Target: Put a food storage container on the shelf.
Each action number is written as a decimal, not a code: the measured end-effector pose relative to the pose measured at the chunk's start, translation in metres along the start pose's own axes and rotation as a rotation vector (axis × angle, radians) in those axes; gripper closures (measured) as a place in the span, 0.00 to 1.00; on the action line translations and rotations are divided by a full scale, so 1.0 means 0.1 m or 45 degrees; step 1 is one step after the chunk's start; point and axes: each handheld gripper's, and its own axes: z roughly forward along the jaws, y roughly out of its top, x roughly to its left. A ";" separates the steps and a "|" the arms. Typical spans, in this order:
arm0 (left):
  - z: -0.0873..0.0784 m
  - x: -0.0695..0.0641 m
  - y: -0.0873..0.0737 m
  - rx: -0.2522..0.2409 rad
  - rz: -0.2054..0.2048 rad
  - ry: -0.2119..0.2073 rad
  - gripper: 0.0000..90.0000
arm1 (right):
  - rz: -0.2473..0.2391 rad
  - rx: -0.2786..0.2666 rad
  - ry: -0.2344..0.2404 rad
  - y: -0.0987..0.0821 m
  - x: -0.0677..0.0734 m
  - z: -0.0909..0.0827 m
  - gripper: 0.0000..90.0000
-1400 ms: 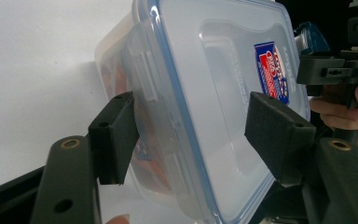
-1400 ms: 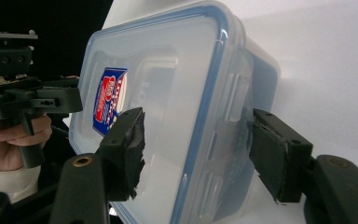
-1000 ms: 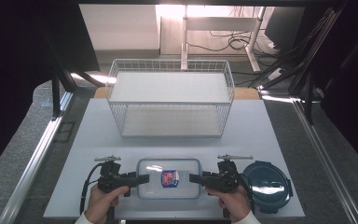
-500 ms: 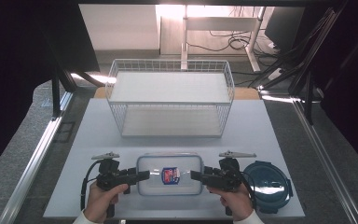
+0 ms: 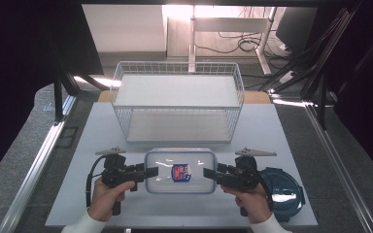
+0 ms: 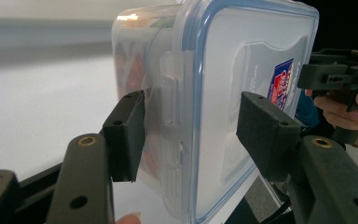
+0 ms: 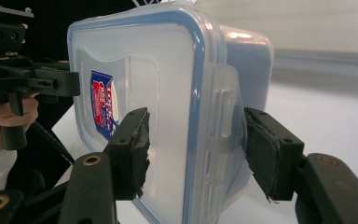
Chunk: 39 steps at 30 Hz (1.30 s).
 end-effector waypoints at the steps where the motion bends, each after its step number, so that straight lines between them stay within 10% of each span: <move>1: 0.00 -0.01 0.02 -0.002 0.003 -0.002 0.48 | -0.003 -0.006 -0.001 0.02 0.00 -0.01 0.47; 39: -0.29 -0.10 0.85 -0.079 0.085 0.017 0.50 | -0.048 -0.100 0.033 0.76 0.10 -0.05 0.48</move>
